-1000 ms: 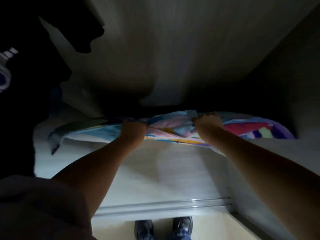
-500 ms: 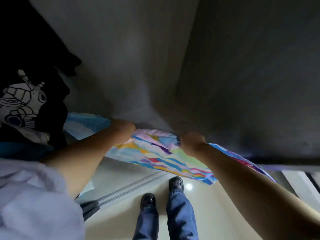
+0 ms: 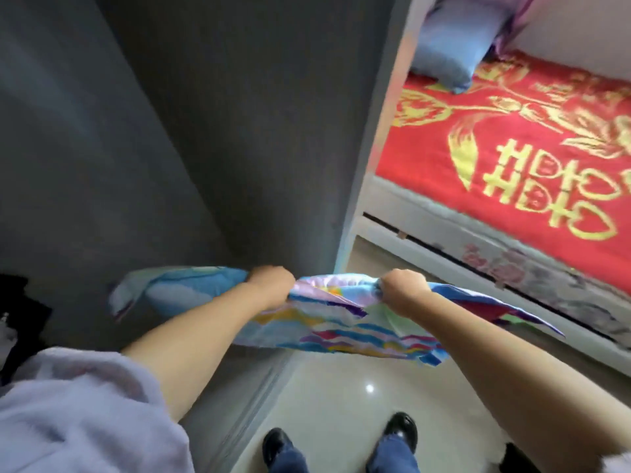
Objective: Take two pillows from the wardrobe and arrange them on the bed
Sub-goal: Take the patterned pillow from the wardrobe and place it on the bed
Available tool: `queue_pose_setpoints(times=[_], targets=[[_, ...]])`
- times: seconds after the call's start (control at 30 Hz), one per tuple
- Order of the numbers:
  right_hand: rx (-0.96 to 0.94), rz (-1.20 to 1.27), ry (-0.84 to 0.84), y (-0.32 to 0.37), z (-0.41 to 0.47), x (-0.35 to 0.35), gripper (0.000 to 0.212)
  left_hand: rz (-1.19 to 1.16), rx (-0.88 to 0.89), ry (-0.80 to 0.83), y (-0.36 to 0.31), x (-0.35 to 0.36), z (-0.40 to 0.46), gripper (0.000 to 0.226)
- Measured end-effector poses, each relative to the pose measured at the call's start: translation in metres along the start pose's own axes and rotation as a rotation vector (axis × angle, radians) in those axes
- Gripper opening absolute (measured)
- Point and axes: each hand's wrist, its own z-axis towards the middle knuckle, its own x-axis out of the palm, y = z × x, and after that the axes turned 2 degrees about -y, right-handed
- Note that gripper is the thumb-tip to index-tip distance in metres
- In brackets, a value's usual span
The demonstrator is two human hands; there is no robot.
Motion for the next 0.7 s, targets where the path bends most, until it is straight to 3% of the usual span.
queue_pose_setpoints(times=[0.4,0.53,0.7], targets=[[0.308,0.013,-0.072,-0.323,-0.068,-0.007,0.032,0.046,0.260,-0.131,-0.294,-0.142,0.089,0.028],[0.354,-0.033,-0.114,-0.390,-0.064,-0.041,0.032,0.040,0.285,-0.177,-0.338,-0.190,0.116,0.029],[0.359,-0.113,-0.205,-0.439,-0.023,-0.093,0.032,0.008,0.278,-0.274,-0.345,-0.248,0.166,0.028]])
